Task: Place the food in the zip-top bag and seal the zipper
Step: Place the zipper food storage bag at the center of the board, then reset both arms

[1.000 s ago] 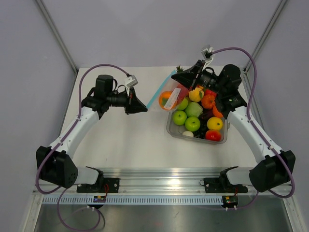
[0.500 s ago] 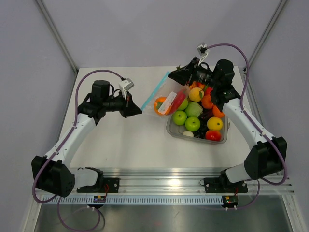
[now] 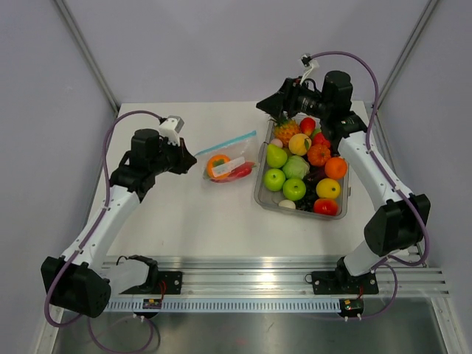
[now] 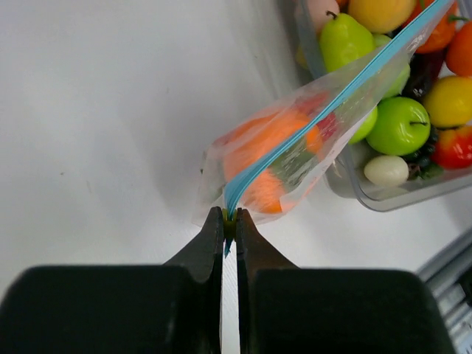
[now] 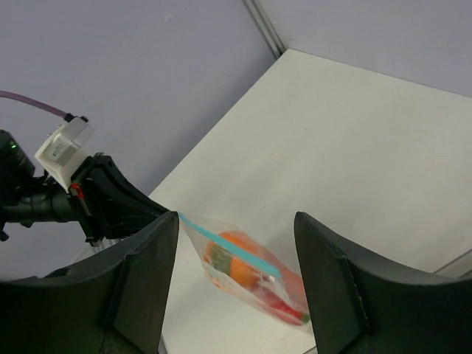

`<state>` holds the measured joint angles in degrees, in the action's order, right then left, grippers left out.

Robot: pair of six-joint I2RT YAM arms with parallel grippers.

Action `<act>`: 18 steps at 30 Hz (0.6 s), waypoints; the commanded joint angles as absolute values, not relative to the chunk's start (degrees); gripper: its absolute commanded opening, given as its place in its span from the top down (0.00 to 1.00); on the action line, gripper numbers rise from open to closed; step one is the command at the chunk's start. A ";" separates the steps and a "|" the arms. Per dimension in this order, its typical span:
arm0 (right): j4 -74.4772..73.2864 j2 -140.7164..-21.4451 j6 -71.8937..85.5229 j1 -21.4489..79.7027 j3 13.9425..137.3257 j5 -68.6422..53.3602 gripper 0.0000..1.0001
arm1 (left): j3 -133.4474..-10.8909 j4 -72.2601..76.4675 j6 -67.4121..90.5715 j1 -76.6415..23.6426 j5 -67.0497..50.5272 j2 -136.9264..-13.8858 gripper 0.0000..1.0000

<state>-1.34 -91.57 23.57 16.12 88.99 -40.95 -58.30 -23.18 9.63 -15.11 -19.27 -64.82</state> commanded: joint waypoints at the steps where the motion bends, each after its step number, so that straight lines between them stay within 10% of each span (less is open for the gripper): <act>1: -5.99 -90.44 20.83 16.08 89.04 -35.70 0.28 | -59.05 -17.14 11.86 -14.59 -9.68 -61.44 1.00; 11: -13.79 -89.74 20.57 16.00 88.51 -33.31 0.15 | -56.70 -13.80 10.46 -14.15 -12.02 -57.93 0.98; 12: -14.67 -89.56 20.31 16.00 87.98 -32.70 0.13 | -54.17 -13.71 10.72 -14.15 -16.13 -56.53 0.79; 13: -16.50 -89.21 19.78 16.08 87.63 -30.69 0.11 | -53.53 -13.97 10.72 -14.15 -17.91 -55.99 0.40; 15: -18.88 -87.98 18.55 16.00 86.93 -27.18 0.02 | -53.78 -17.65 10.46 -14.33 -19.24 -55.29 0.08; 18: -31.57 -87.62 17.06 16.00 90.34 -14.47 0.01 | -58.33 -23.63 8.97 -14.33 -18.38 -54.58 0.01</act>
<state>-19.27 -90.65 19.90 16.14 87.20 -27.24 -54.02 -20.88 10.33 -14.24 -15.64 -56.16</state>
